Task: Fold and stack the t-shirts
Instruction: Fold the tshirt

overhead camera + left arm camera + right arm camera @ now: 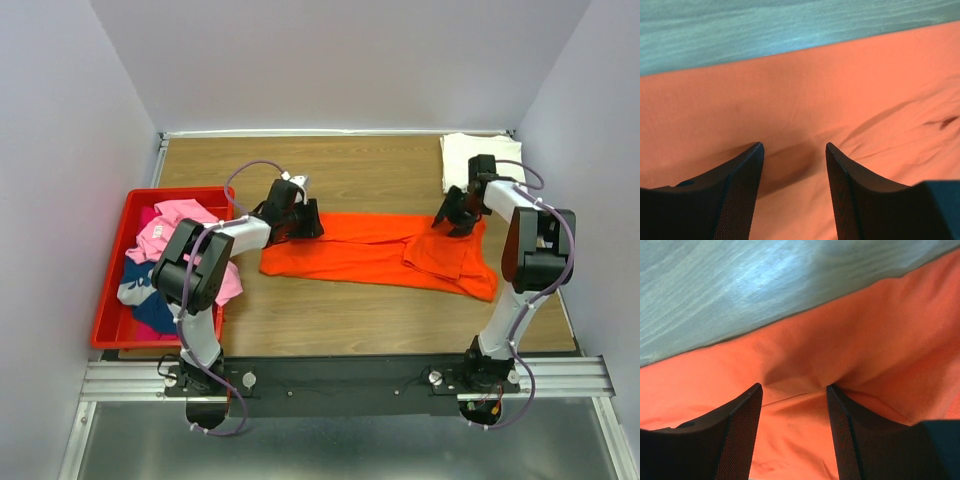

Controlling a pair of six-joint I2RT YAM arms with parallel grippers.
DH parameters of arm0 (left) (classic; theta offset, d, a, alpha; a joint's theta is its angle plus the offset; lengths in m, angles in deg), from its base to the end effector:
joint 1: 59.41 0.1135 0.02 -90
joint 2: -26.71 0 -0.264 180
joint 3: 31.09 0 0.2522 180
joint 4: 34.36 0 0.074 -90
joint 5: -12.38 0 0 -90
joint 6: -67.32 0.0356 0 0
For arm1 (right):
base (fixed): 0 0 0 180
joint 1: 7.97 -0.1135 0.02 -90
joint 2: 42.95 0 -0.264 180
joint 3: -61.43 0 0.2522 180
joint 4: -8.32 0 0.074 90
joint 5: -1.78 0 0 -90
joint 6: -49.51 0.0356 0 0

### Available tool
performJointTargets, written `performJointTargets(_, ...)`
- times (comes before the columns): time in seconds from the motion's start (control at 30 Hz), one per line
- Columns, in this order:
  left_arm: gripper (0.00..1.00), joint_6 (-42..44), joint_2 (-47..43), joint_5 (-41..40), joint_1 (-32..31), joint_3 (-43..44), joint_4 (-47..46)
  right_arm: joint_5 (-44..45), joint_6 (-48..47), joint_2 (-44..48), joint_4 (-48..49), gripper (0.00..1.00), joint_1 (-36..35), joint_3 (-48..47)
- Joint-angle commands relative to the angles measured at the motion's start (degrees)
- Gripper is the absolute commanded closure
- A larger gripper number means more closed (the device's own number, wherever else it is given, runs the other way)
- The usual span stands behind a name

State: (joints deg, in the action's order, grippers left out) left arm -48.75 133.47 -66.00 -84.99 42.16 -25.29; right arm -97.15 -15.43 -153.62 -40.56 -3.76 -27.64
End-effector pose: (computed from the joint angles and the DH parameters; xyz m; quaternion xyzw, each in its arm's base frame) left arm 0.3456 -0.1734 0.1534 0.0368 0.9111 -0.2577 0.3197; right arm 0.3835 -0.0227 0.1648 0.2355 0.9540 0.1060 0.1523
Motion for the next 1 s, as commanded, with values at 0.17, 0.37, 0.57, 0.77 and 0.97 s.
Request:
performJointTargets(0.17,0.39,-2.85,-3.13,-1.24,-0.52,-9.2,8.47,1.98,0.43,-6.83,3.56,0.39,-4.03,-0.1)
performJointTargets(0.37,0.39,-3.91,-6.91,-2.91,-2.36,-12.37,12.42,2.95,0.08,-11.58,3.74,0.39,-7.89,-4.48)
performJointTargets(0.57,0.41,-3.99,-11.48,-2.04,-4.03,-15.8,15.23,2.25,-0.01,-16.85,3.74,0.38,-11.67,-11.69)
performJointTargets(0.77,0.42,-5.66,-16.05,-0.54,-4.82,-20.36,17.17,0.58,0.43,-23.52,3.65,0.37,-13.52,-19.43)
performJointTargets(0.97,0.42,-7.77,-21.41,0.16,-5.62,-24.32,18.66,-1.79,1.04,-29.42,3.56,0.36,-15.37,-29.09)
